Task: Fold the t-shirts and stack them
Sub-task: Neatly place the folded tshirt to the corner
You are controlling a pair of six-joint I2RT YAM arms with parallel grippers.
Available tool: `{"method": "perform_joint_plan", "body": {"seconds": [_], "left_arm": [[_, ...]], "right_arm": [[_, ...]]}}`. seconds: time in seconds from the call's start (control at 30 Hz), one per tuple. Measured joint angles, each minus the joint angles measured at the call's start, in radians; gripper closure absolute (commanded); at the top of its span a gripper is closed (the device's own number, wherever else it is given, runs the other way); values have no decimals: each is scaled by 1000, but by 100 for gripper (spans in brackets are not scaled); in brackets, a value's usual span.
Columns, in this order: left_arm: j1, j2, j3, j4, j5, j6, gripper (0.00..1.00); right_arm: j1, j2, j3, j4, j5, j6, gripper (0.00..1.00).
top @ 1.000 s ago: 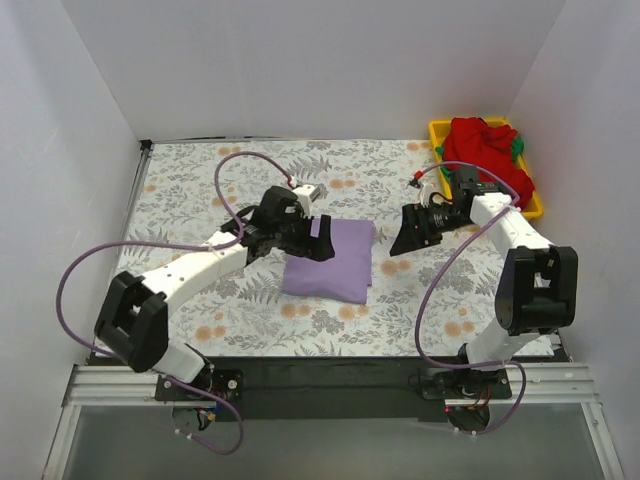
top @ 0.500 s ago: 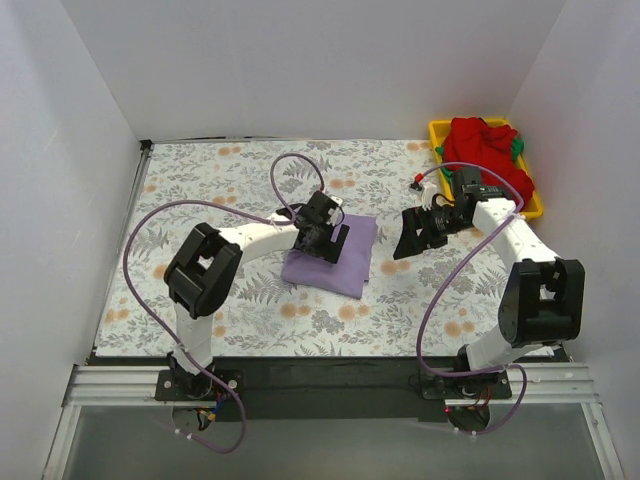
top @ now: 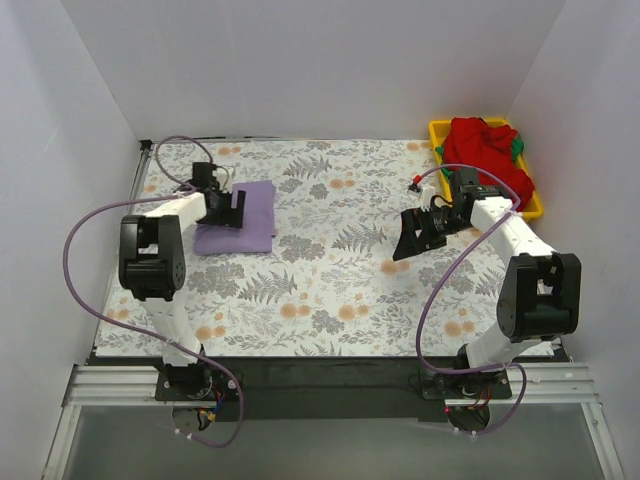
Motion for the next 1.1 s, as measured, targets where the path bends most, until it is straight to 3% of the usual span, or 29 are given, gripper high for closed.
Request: {"method": "perform_joint_plan", "body": {"seconds": [0.23,0.37,0.73,0.97,1.1], "left_arm": [[311,123,182,-84,117,217,20],[413,195,293,-121,149,282,19],[443,247,422,-227,157,494,17],[478,249,566,-425,158,462,15],[496,130,509,-475,180,435,15]], "right_arm": [[0,2,0,0,-1,0,4],[0,2,0,0,0,0,4],[0,-10,0,-1,0,0,3],[0,-53,0,-1,-1,0,3],[0,-62,0,-1,-2,0,2]]}}
